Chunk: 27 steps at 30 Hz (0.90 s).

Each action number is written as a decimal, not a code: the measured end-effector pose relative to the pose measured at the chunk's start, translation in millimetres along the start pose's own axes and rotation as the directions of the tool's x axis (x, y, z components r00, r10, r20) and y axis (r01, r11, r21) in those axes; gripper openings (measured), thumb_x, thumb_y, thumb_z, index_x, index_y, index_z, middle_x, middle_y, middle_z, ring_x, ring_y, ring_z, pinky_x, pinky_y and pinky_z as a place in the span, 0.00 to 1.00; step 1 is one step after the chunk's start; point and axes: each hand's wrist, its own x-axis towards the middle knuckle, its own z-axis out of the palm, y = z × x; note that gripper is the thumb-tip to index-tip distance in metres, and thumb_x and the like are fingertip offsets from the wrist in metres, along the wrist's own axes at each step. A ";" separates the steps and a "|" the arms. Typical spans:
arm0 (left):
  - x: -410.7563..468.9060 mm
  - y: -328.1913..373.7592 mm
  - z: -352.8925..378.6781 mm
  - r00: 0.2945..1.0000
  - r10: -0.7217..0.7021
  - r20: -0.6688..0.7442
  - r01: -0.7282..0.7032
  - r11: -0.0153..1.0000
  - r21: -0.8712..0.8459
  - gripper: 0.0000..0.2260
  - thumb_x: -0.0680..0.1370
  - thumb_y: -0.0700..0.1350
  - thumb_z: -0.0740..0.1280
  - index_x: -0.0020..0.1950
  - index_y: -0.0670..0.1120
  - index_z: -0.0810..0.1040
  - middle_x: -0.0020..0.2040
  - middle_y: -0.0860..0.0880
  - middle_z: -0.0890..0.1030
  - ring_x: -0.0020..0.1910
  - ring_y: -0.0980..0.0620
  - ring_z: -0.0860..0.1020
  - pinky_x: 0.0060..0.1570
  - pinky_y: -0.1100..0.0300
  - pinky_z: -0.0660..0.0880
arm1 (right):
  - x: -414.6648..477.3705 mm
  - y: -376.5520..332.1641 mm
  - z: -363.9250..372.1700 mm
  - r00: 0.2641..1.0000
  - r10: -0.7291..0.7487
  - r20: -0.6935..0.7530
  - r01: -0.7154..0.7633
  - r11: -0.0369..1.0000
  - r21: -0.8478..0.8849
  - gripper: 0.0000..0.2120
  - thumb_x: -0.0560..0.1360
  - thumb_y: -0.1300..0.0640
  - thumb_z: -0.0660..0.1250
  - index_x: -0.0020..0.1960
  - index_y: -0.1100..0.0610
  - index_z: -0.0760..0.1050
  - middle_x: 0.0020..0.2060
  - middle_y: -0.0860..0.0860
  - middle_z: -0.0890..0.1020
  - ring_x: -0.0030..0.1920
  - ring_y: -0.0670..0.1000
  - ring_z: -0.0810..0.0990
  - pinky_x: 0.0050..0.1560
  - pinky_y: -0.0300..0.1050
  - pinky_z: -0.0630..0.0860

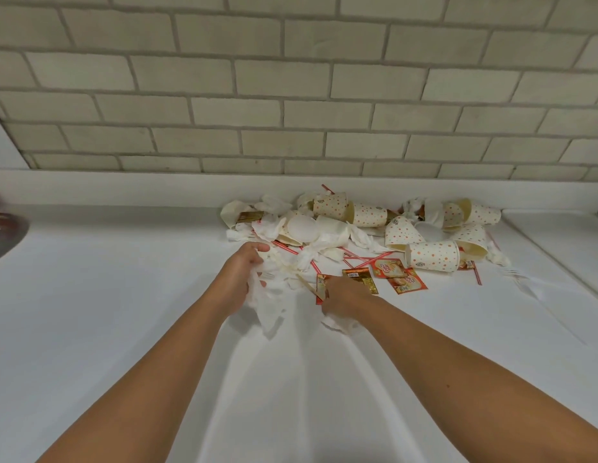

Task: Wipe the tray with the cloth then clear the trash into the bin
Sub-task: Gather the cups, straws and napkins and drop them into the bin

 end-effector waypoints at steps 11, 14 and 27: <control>9.8 -6.3 51.7 0.986 0.090 0.138 -0.123 0.960 0.253 0.15 0.75 0.30 0.57 0.56 0.43 0.76 0.56 0.40 0.74 0.48 0.47 0.73 0.41 0.61 0.69 | -26.1 55.5 -22.7 0.994 -0.075 -0.075 0.092 0.957 0.275 0.08 0.79 0.58 0.56 0.42 0.54 0.67 0.39 0.49 0.72 0.44 0.53 0.70 0.36 0.39 0.64; 3.8 -8.7 85.2 0.975 0.088 0.205 -0.129 0.972 0.198 0.10 0.78 0.33 0.58 0.53 0.43 0.76 0.53 0.42 0.77 0.49 0.46 0.76 0.43 0.59 0.73 | -45.7 84.1 -29.7 0.995 -0.022 -0.100 0.054 0.943 0.328 0.10 0.81 0.57 0.53 0.50 0.57 0.72 0.47 0.52 0.76 0.49 0.54 0.72 0.44 0.43 0.68; -63.3 -23.5 262.1 0.862 0.014 0.506 -0.194 0.932 0.305 0.16 0.77 0.31 0.52 0.40 0.46 0.75 0.38 0.45 0.75 0.37 0.48 0.73 0.34 0.61 0.69 | -154.6 234.3 -33.2 0.932 0.329 -0.154 -0.150 0.734 0.663 0.06 0.77 0.62 0.57 0.41 0.60 0.67 0.34 0.49 0.69 0.33 0.47 0.66 0.34 0.37 0.61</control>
